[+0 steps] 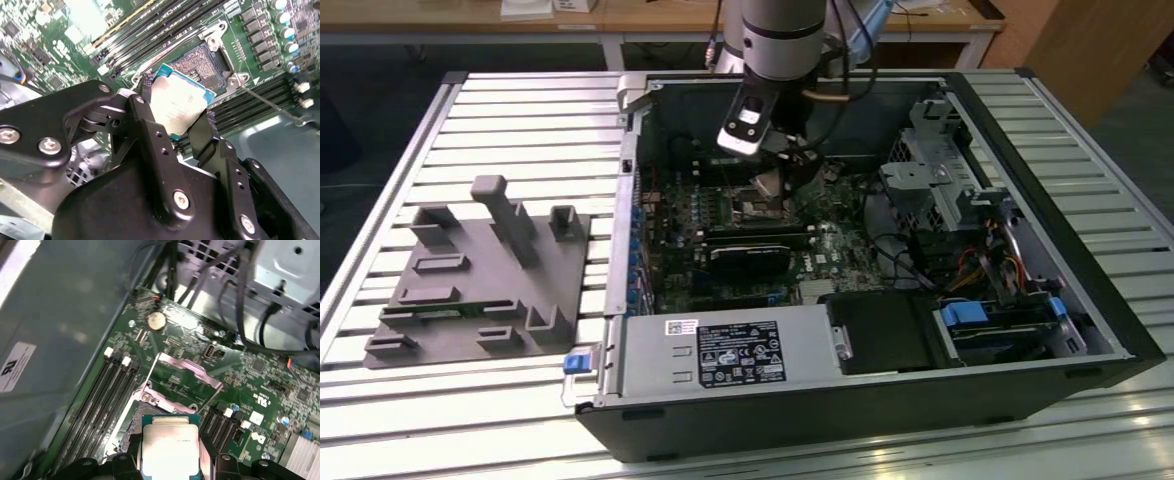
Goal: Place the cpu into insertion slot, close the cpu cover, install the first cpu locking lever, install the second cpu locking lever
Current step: 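Place the cpu into insertion slot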
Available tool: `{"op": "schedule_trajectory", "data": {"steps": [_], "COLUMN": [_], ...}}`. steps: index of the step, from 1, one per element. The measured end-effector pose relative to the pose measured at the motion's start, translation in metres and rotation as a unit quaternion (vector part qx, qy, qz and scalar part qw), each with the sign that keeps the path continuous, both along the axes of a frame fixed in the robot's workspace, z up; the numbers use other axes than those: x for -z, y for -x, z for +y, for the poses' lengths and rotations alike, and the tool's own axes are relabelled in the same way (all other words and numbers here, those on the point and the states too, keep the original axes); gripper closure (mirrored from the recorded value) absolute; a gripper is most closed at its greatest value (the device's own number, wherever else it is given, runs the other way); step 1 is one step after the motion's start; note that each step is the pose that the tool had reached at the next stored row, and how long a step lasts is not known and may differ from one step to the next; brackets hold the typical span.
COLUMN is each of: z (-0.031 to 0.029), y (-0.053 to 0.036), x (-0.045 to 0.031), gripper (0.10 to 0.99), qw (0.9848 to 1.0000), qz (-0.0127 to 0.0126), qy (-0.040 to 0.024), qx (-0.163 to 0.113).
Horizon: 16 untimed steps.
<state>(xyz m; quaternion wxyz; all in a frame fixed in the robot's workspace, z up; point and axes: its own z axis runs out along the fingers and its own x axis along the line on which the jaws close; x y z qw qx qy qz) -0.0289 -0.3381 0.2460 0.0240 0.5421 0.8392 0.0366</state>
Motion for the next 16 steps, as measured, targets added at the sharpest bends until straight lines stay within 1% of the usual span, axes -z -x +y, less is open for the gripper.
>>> {"op": "schedule_trajectory", "data": {"steps": [2, 4, 8, 10, 12, 14, 16], "z": [0.0000, 0.0000, 0.0000, 0.0000, 0.0000, 0.0000, 0.0000], "y": [0.0000, 0.0000, 0.0000, 0.0000, 0.0000, 0.0000, 0.0000], "x": [0.0003, 0.0006, 0.0017, 0.0023, 0.0030, 0.0036, 0.0041], "gripper": [0.545, 0.545, 0.545, 0.545, 0.545, 0.545, 0.545], "qw": [0.9999, 0.9994, 0.9974, 0.9960, 0.9942, 0.9921, 0.9896], "qz": [0.0000, 0.0000, 0.0000, 0.0000, 0.0000, 0.0000, 0.0000], "qy": [0.0000, 0.0001, 0.0000, 0.0000, 0.0000, 0.0000, 0.0000], "qx": [0.017, 0.035, 0.072, 0.090, 0.108, 0.126, 0.144]}}
